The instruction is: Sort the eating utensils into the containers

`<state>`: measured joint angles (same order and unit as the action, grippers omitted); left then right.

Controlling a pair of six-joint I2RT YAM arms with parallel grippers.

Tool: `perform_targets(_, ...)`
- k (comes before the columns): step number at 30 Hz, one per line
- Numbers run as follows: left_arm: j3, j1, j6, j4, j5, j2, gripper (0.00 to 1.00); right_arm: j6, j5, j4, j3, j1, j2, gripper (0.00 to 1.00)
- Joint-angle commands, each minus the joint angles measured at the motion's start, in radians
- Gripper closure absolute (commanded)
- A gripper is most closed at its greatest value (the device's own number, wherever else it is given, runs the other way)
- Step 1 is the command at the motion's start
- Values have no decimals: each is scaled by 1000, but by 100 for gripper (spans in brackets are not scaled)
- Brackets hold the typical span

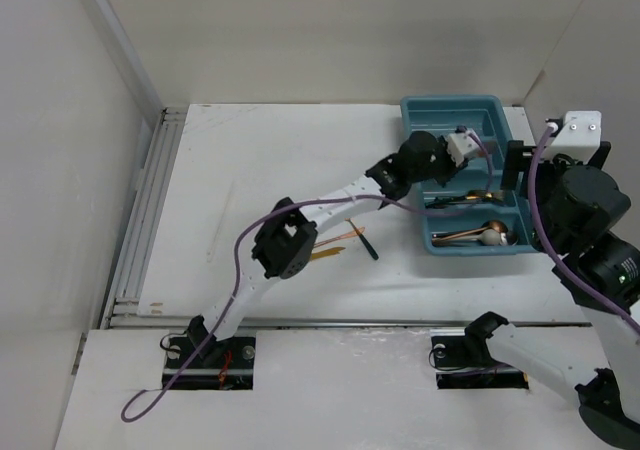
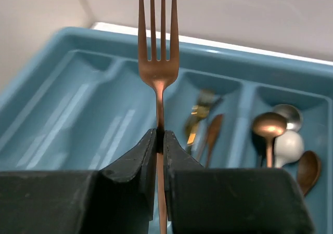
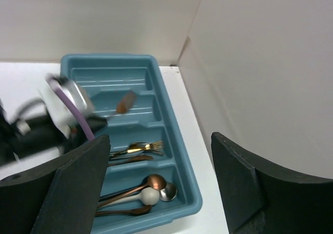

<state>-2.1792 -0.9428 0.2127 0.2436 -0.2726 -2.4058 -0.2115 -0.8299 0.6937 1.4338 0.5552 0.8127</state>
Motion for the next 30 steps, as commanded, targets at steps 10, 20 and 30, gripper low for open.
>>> perform_targets(10,-93,-53,-3,162,101,-115,38,-54,-75,17,27,-5,-17,16)
perform_targets(20,105,12,-209,-135,489,231,20,-54,34,-36,17,-5,22,15)
perform_targets(30,821,186,-64,-295,369,657,32,54,354,116,-25,-5,163,5)
